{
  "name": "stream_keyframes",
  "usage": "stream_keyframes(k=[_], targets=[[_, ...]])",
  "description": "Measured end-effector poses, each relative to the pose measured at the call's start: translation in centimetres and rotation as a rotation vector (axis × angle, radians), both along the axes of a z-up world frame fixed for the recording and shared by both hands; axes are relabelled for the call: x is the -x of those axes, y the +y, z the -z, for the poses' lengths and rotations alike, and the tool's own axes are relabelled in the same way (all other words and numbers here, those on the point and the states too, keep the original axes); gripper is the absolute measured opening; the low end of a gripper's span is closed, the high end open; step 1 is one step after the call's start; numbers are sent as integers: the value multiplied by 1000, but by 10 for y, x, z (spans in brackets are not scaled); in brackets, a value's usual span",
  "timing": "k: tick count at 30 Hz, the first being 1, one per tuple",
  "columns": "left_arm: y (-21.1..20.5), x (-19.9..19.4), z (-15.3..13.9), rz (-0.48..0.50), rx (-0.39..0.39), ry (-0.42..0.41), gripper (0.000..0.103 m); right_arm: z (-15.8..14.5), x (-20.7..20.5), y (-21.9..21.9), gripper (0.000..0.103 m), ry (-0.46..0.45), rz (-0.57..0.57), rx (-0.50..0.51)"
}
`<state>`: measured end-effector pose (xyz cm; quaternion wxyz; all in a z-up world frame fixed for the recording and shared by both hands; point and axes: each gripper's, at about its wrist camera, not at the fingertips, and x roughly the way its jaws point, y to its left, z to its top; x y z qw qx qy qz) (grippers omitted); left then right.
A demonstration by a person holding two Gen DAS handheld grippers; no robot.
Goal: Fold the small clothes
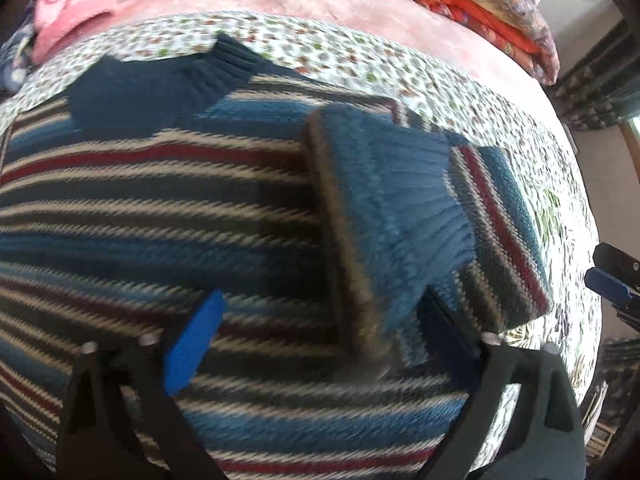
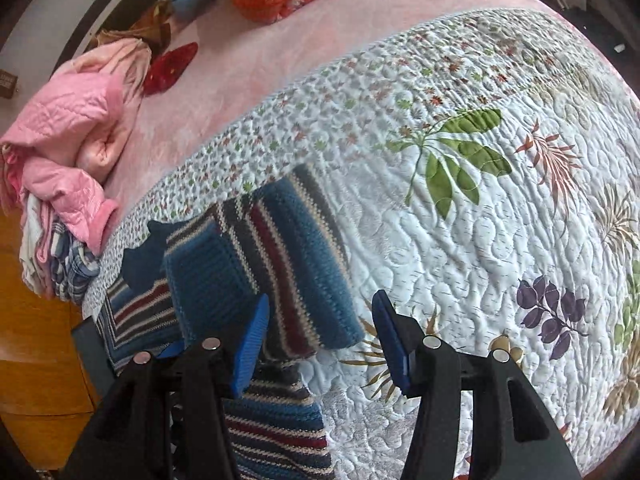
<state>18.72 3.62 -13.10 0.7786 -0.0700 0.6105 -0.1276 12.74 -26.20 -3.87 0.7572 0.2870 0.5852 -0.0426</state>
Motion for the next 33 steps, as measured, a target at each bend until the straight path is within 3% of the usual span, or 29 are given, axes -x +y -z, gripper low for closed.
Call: stream_keyframes(k=[1,5,12,16,19,23,28,33], targets=[[-4,-1,1,15,15,11,54,0,0,-1,54,2,5,-3],[-5,0,-4,12,40,7,15,6,1,-4,54,10,14,0],[39,8,-38,-21,55,-101,12,12,-5,13,54,14,-38,32],[68,8,-53,-8,32,-153,12,23,-12,32,54,9,-80,-33],[84,5,-53,-12,35,-162,12,35,-17,50,52,-9,-99,-168],[104,3,-49,-44,41,-164,12,46,-24,72,50,-26,-131,-247],[142,1,-45,-95,48,-172,12,52,-28,97,50,-1,-209,-216],[177,-4,-23,-159,63,-115,19,70,-31,113,47,57,-229,-172]])
